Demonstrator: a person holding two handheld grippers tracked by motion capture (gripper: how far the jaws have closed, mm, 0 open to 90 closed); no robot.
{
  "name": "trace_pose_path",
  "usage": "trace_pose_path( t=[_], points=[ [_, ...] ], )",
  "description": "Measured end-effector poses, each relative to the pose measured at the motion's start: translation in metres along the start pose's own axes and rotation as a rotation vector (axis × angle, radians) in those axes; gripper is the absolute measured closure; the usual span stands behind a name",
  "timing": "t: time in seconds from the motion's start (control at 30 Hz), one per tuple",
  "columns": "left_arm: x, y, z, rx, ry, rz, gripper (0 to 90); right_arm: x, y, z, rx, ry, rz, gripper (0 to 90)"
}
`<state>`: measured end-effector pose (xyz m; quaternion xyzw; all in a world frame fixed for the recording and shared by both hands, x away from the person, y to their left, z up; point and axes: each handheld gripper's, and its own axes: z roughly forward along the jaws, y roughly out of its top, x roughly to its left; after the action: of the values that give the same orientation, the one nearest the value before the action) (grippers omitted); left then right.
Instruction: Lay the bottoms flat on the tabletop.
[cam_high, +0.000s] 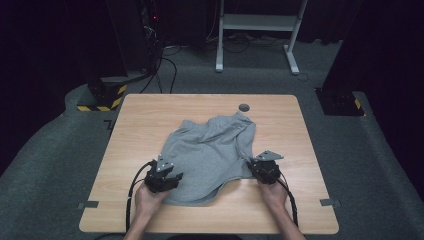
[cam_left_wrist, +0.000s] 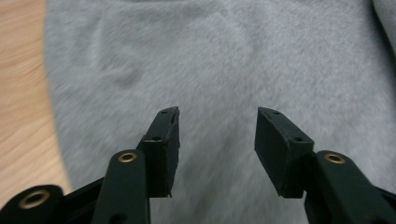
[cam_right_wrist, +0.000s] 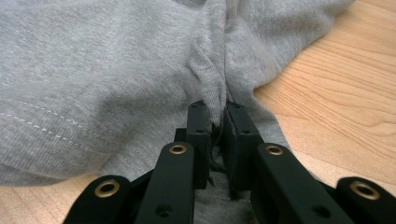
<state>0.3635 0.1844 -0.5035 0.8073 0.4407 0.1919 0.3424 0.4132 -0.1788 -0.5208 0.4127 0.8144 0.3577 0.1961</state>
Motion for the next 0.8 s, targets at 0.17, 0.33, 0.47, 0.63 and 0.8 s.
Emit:
trace_pose_path(
  t=[0.17, 0.33, 0.47, 0.63, 0.8],
  points=[
    [0.001, 0.002, 0.017, 0.021, 0.021, 0.005, 49.4, 0.000, -0.001, -0.004, 0.001, 0.010, 0.006, 79.0],
    [0.004, -0.008, 0.019, -0.026, 0.012, -0.032, 48.6, -0.002, -0.004, -0.016, -0.026, 0.004, 0.003, 66.0],
    [0.001, -0.011, 0.020, -0.050, 0.041, -0.030, 43.5, -0.003, -0.010, -0.031, -0.040, -0.009, -0.005, 62.2],
    [-0.001, -0.011, 0.020, -0.049, 0.074, -0.021, 38.7, -0.006, -0.019, -0.046, -0.042, 0.005, 0.014, 62.4],
    [-0.001, -0.011, 0.020, -0.050, 0.085, -0.027, 36.5, -0.005, -0.025, -0.043, -0.008, 0.016, 0.007, 65.4]
  ],
)
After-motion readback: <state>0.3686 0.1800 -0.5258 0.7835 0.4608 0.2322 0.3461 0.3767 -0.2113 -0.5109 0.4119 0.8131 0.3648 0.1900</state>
